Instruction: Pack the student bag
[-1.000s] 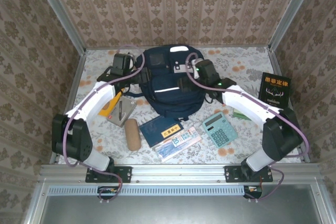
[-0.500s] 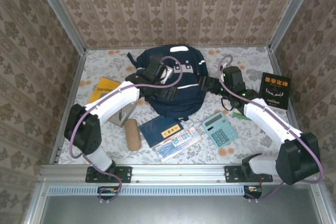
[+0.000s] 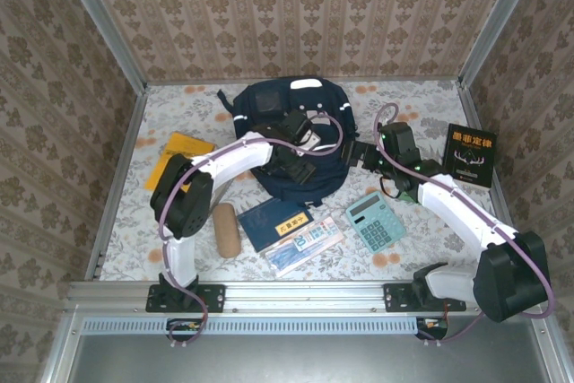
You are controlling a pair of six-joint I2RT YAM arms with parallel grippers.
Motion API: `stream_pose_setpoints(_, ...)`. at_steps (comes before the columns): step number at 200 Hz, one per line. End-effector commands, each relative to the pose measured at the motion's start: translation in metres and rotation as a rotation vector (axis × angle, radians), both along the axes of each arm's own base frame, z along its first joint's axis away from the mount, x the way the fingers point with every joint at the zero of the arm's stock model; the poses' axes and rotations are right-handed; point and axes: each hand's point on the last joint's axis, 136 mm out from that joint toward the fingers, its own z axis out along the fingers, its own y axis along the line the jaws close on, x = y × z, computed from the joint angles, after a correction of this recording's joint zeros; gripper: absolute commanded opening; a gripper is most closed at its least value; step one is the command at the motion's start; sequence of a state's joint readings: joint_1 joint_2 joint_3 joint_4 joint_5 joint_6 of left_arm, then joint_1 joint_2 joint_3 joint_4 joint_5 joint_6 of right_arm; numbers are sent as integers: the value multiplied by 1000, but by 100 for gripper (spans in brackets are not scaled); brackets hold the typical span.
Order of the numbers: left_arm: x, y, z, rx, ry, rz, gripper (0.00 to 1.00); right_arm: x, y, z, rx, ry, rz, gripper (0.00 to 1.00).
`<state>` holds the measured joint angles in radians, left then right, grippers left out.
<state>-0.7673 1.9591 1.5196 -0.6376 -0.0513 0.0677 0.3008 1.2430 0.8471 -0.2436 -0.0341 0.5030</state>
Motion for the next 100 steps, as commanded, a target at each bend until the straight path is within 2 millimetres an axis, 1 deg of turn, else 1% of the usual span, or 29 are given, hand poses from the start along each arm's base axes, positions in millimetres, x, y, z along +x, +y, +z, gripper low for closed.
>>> stream_pose_setpoints(1,-1,-4,-9,85,-12,-61,88,-8,-1,0,16,12,-2,100)
stream_pose_setpoints(19,3,-9,-18,109,-28,-51,88,-8,-4,0,4,10,-7,99)
stream_pose_setpoints(29,9,-13,-22,114,-45,-40,86,-8,-6,2,-3,7,-15,100)
stream_pose_setpoints(59,24,-32,-30,49,-16,17,81,-9,-15,5,-17,0,-45,100)
stream_pose_setpoints(81,37,-52,-32,-6,4,58,79,-9,-25,6,-27,0,-79,100)
stream_pose_setpoints(100,47,-69,-25,-47,8,93,79,-8,-38,5,-54,5,-128,100)
